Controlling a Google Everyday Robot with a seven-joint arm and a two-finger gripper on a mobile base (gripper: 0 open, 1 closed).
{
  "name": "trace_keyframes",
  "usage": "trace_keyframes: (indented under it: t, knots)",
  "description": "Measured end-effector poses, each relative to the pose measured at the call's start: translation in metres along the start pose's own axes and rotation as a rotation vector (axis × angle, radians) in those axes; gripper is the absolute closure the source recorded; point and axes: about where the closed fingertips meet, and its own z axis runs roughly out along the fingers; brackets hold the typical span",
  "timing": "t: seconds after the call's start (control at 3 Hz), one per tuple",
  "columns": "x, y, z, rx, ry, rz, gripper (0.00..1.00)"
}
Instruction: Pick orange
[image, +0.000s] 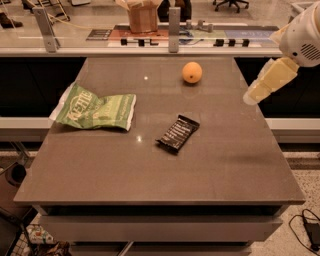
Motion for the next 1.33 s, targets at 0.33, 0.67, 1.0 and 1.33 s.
trace_keyframes:
  t: [0.33, 0.67, 1.0, 1.33]
  knots:
    - [-0.017, -0.016, 0.027, 0.054, -0.008, 0.057, 0.00]
    - [-0.040, -0.036, 0.064, 0.108, -0.001, 0.114, 0.00]
    - [-0.057, -0.052, 0.101, 0.133, -0.026, 0.169, 0.00]
    - [-0.066, -0.069, 0.133, 0.132, -0.084, 0.211, 0.00]
